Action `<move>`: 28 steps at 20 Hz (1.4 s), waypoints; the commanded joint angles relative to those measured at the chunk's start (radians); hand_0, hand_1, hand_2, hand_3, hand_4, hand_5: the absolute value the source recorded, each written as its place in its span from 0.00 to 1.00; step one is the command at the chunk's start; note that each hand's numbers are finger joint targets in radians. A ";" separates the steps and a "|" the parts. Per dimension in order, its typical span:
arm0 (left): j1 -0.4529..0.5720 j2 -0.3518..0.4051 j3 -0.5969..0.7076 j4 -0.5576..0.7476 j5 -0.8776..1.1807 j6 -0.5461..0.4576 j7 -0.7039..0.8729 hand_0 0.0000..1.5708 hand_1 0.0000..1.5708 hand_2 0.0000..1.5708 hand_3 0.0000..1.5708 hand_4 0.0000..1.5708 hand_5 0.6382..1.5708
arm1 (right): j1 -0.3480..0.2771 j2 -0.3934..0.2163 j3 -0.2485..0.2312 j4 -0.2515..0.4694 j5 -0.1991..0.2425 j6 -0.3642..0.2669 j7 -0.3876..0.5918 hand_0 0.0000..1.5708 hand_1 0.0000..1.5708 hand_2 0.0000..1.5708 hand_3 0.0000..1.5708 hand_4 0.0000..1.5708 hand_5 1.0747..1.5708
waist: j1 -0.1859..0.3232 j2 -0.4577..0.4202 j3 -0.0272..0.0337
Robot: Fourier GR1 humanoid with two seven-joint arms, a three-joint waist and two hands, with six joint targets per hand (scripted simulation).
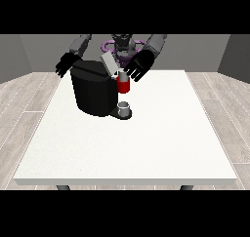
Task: Insert the coffee pod into the coffee machine and close the lid
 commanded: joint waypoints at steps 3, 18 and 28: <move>0.000 -0.048 -0.021 0.007 -0.024 0.012 0.050 0.75 0.75 0.79 0.76 0.31 1.00 | 0.020 0.009 0.007 0.014 0.011 -0.010 -0.010 0.00 0.00 0.00 0.00 0.28 1.00 | 0.006 -0.028 0.0001; 0.001 -0.008 -0.009 0.017 -0.024 -0.041 0.001 0.73 0.73 0.75 0.65 0.29 1.00 | 0.003 -0.029 -0.044 0.038 -0.032 0.024 -0.041 0.00 0.00 0.00 0.00 0.26 1.00 | 0.032 0.002 0.0002; -0.021 0.004 -0.009 0.019 -0.052 -0.008 -0.003 0.68 0.68 0.72 0.62 0.23 1.00 | 0.028 0.012 0.009 0.018 0.006 -0.007 -0.040 0.00 0.00 0.00 0.00 0.29 1.00 | 0.010 0.005 0.0000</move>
